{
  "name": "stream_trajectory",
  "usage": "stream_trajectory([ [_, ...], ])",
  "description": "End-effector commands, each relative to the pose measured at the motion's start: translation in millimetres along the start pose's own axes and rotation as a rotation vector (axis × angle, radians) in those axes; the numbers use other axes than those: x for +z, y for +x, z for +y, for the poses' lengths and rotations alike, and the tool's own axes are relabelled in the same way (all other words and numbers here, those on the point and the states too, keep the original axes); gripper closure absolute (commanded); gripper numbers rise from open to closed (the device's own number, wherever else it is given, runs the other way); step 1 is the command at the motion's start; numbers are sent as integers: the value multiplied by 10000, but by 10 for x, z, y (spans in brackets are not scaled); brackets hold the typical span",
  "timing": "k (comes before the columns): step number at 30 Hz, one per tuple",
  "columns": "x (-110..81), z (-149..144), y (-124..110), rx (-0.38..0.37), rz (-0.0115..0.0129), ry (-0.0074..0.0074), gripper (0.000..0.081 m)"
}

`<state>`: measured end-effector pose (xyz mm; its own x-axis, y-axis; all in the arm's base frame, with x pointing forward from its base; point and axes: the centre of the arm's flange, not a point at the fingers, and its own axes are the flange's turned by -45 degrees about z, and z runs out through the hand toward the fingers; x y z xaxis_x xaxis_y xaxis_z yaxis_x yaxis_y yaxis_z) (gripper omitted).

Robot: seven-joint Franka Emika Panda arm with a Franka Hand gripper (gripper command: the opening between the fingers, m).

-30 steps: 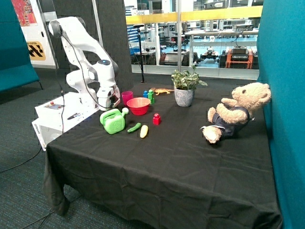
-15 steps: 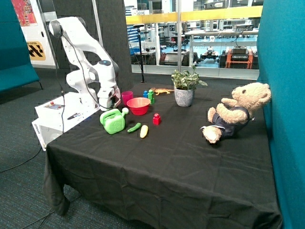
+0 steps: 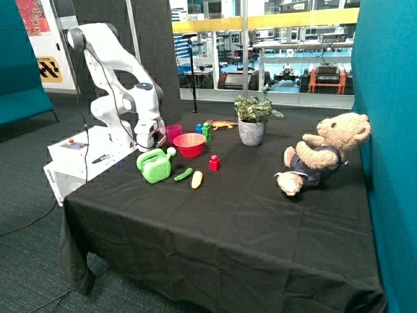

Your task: Stack green blocks

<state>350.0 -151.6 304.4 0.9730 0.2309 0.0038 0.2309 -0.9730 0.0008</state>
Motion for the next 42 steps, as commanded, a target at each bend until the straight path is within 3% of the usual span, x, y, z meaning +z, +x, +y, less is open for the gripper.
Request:
stream_trajectory([
  [1, 6, -49, 14, -72, -38, 8, 808],
  [18, -85, -91, 57, -301, -37, 8, 808],
  [42, -569, -110, 339, -536, -37, 9, 808],
])
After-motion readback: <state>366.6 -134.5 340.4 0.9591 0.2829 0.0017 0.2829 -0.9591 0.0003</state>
